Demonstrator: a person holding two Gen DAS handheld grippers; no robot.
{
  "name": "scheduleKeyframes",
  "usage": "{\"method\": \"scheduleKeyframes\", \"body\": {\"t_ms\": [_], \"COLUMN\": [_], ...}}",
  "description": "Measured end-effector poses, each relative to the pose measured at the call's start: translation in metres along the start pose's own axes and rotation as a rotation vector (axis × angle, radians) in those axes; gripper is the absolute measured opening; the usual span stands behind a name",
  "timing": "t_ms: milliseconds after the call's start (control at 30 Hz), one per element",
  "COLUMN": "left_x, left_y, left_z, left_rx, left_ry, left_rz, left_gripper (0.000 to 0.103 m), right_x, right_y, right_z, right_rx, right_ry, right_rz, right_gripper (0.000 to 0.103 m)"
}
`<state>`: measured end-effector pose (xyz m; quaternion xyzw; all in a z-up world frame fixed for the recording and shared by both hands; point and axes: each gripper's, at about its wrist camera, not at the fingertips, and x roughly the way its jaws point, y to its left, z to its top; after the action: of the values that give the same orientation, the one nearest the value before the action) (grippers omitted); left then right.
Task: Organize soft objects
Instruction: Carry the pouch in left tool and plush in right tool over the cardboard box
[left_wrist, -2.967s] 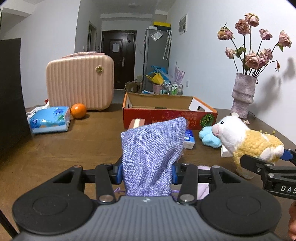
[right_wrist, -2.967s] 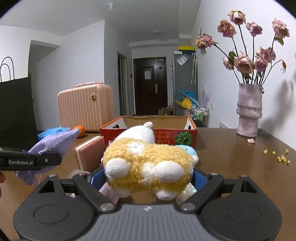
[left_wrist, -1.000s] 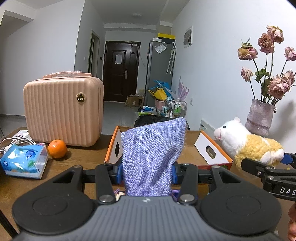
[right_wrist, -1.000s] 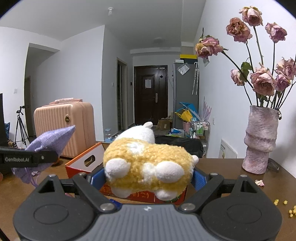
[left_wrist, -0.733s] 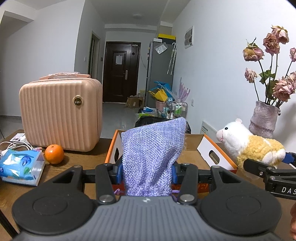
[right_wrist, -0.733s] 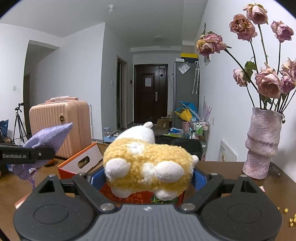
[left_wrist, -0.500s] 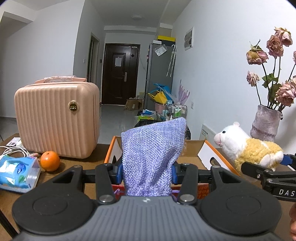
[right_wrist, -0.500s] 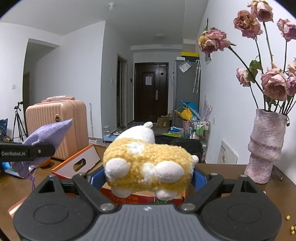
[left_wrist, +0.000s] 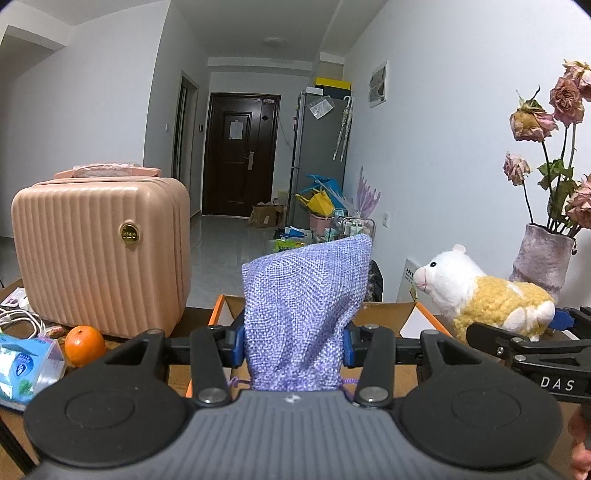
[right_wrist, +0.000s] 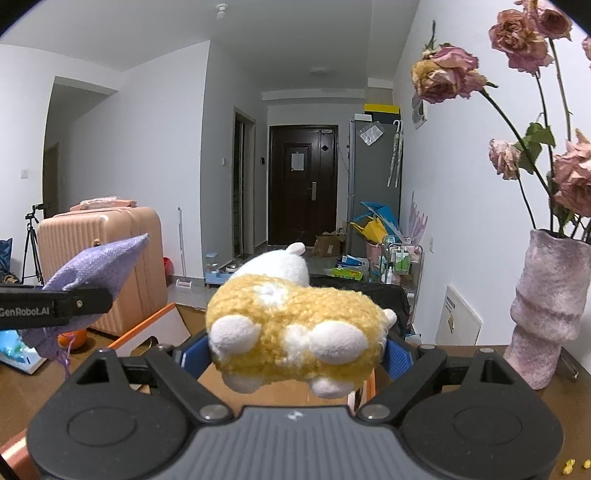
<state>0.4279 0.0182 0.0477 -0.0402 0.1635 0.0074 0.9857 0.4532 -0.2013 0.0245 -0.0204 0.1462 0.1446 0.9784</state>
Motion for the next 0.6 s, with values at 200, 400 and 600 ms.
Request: {"method": "scheduleKeyframes", "body": {"t_ms": [200, 400, 600], "left_x": [0.018, 0.039, 0.06], "left_y": [-0.001, -0.005, -0.003], "left_z": [0.007, 0.007, 0.003], "left_rx": [0.0, 0.001, -0.008], "left_ry": [0.007, 0.036, 0.074], "left_rz": [0.005, 0.023, 0.054], "left_gripper": [0.046, 0.046, 0.046], "right_x": [0.016, 0.037, 0.054], "right_y": [0.0, -0.003, -0.006], "right_z": [0.005, 0.003, -0.002], "right_rx": [-0.009, -0.011, 0.011], "right_ry": [0.017, 0.058, 0.087], "right_rz": [0.005, 0.008, 0.015], "right_gripper": [0.091, 0.091, 0.091]}}
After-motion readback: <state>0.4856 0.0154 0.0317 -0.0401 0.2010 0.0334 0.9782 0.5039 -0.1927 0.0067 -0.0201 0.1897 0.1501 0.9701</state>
